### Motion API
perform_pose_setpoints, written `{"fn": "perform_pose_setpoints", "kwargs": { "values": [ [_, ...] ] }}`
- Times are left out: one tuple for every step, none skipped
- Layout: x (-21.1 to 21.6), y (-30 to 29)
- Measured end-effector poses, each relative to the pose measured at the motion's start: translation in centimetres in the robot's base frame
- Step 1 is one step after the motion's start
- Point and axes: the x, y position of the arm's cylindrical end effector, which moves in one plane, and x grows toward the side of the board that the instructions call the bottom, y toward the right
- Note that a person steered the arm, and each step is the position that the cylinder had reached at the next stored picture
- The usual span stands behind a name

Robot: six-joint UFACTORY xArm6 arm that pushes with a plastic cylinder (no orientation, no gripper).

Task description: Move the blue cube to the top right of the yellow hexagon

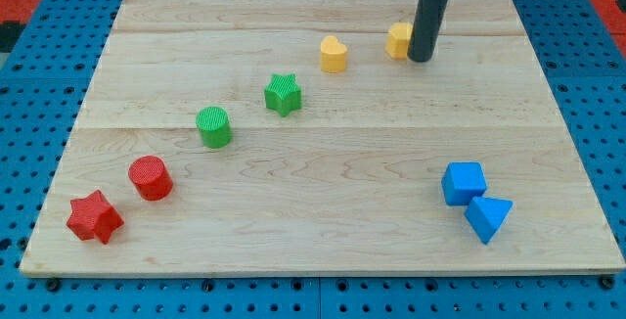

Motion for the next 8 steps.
{"fn": "perform_pose_setpoints", "kwargs": {
  "values": [
    [0.0, -0.5],
    [5.6, 6.7],
    [13.7, 15.9],
    [26.4, 16.8],
    [28.8, 11.5],
    [28.3, 4.8],
    [26.4, 1.0],
    [21.5, 0.1]
  ]
}}
